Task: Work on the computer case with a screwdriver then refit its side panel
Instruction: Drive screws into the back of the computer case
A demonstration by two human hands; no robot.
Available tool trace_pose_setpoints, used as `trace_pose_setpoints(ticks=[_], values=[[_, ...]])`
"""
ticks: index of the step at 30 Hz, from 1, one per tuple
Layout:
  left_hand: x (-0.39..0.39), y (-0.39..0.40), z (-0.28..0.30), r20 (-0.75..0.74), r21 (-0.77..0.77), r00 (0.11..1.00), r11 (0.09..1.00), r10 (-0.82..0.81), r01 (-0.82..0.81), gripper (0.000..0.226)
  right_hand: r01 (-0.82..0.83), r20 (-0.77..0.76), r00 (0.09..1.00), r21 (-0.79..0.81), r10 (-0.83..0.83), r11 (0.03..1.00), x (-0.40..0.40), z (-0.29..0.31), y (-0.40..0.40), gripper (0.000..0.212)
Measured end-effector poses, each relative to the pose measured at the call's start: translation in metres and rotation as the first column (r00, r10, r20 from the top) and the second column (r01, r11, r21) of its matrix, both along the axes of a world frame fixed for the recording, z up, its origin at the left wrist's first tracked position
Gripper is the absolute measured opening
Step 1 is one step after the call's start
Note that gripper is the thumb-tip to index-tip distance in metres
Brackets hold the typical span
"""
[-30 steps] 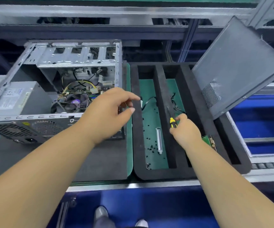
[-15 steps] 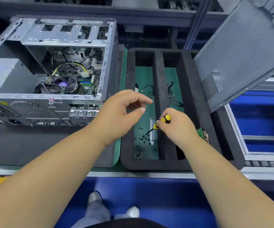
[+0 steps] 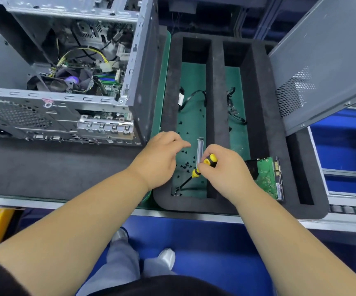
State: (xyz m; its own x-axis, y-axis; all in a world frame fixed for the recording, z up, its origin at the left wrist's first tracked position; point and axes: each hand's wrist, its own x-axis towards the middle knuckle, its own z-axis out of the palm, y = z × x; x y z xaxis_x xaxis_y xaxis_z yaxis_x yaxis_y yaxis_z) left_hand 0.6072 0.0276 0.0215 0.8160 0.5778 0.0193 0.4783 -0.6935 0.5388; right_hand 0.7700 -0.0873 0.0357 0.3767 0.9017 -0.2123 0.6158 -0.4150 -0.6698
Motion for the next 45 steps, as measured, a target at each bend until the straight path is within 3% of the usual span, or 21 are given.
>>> trace_pose_setpoints(ticks=[11, 20, 26, 28, 31, 37, 40, 45], values=[[0.001, 0.006, -0.006, 0.042, -0.025, 0.998, 0.999, 0.046, -0.045, 0.042, -0.108, 0.143, 0.984, -0.018, 0.109, 0.994, -0.009, -0.01, 0.002, 0.008], [-0.002, 0.007, -0.013, 0.063, -0.058, 0.997, 0.997, 0.049, -0.045, 0.039, 0.008, -0.009, 1.0, 0.033, -0.008, 0.999, 0.004, 0.008, -0.003, 0.008], [-0.003, 0.003, -0.005, 0.046, -0.213, 0.997, 0.976, 0.054, -0.043, 0.029, 0.103, -0.041, 0.994, 0.157, -0.098, 0.982, 0.024, 0.05, -0.007, 0.006], [0.0, -0.003, 0.005, 0.059, -0.383, 0.99, 0.919, 0.126, -0.094, 0.028, 0.139, -0.057, 0.99, 0.208, -0.13, 0.968, 0.03, 0.066, -0.009, 0.006], [0.009, -0.012, 0.026, 0.074, -0.646, 0.964, 0.748, 0.255, -0.148, 0.025, 0.182, -0.077, 0.983, 0.271, -0.168, 0.945, 0.035, 0.089, -0.014, 0.006], [0.024, -0.022, 0.067, 0.059, -0.92, 0.894, 0.372, 0.445, -0.125, 0.02, 0.221, -0.101, 0.975, 0.351, -0.198, 0.91, 0.037, 0.122, -0.024, 0.007], [0.026, -0.024, 0.083, 0.069, -0.953, 0.866, 0.288, 0.495, -0.089, 0.017, 0.245, -0.131, 0.969, 0.395, -0.21, 0.885, 0.037, 0.134, -0.029, 0.009], [0.023, -0.025, 0.104, 0.118, -0.973, 0.842, 0.232, 0.527, -0.009, 0.013, 0.294, -0.213, 0.953, 0.466, -0.217, 0.835, 0.036, 0.155, -0.039, 0.009]])
